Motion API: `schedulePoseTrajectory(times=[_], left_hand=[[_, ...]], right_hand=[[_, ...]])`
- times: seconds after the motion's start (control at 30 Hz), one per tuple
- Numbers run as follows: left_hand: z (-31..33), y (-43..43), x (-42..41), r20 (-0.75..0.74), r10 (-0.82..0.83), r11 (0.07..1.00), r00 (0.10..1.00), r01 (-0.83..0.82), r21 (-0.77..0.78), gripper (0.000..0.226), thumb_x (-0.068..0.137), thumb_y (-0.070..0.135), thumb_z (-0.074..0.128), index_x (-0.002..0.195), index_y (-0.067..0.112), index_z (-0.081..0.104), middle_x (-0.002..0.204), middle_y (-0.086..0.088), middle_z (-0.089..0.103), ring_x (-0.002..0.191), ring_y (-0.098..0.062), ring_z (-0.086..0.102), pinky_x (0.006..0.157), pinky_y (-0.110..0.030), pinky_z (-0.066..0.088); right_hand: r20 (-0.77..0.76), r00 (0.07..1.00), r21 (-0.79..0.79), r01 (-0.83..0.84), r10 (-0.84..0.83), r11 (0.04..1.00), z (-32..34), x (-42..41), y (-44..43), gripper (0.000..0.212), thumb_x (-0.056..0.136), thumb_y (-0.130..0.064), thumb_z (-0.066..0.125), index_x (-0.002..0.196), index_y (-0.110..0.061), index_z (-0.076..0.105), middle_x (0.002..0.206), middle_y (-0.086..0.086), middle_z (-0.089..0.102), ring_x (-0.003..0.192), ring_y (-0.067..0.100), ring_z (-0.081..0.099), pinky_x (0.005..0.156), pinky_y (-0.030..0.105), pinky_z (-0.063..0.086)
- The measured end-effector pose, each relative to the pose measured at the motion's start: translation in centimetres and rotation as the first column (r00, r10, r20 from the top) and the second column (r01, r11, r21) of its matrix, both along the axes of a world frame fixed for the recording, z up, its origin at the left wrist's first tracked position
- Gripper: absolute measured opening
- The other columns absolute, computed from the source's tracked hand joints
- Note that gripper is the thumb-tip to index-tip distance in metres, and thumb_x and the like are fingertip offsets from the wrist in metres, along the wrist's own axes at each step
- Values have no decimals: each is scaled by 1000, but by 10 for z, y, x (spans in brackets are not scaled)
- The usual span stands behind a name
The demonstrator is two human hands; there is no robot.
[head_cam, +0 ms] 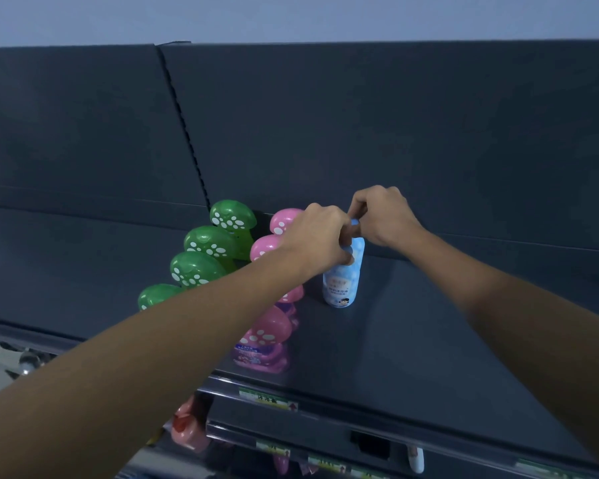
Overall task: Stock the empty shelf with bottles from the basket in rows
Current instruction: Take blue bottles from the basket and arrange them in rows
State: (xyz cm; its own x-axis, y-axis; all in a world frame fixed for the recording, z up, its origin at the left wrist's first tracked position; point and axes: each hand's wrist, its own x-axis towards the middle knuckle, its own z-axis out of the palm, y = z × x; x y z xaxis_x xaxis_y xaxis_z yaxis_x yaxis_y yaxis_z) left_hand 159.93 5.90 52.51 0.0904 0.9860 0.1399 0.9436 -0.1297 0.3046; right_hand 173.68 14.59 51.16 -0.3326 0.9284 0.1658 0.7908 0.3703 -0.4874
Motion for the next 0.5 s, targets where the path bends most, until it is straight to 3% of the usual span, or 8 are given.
schedulePoseTrajectory(times=[0.07, 0.23, 0.37, 0.5], left_hand=[[-3, -1, 0, -3, -12, 1000, 1000, 12, 4, 21, 77, 30, 81, 92, 19, 71, 94, 3, 70, 92, -19, 60, 80, -38, 54], [-4, -5, -3, 18, -48, 999, 999, 48, 7, 24, 80, 30, 81, 98, 19, 69, 90, 7, 66, 86, -16, 55, 74, -32, 49], [0, -10, -6, -7, -49, 999, 999, 49, 12, 19, 90, 33, 70, 105, 22, 72, 100, 2, 71, 96, -20, 63, 76, -34, 50], [12, -22, -21, 48, -15, 999, 999, 14, 30, 16, 89, 34, 62, 97, 27, 73, 94, 1, 72, 84, -20, 64, 81, -39, 56]], right_hand=[[-4, 1000, 9, -5, 5, 1000, -1, 0, -1, 19, 70, -16, 84, 72, -22, 66, 78, -8, 68, 83, 14, 63, 70, 30, 55], [-1, 1000, -13, 11, -11, 1000, 1, -1, -5, 19, 72, -19, 86, 78, -21, 68, 83, -7, 68, 84, 14, 65, 72, 30, 55], [13, 999, 1, 41, -41, 999, 8, -1, -10, 15, 77, -28, 82, 87, -21, 71, 89, -7, 70, 91, 13, 64, 81, 30, 55], [23, 997, 58, 78, -80, 995, 21, -7, -26, 9, 80, -27, 74, 88, -22, 72, 89, -9, 70, 97, 15, 63, 83, 32, 54]])
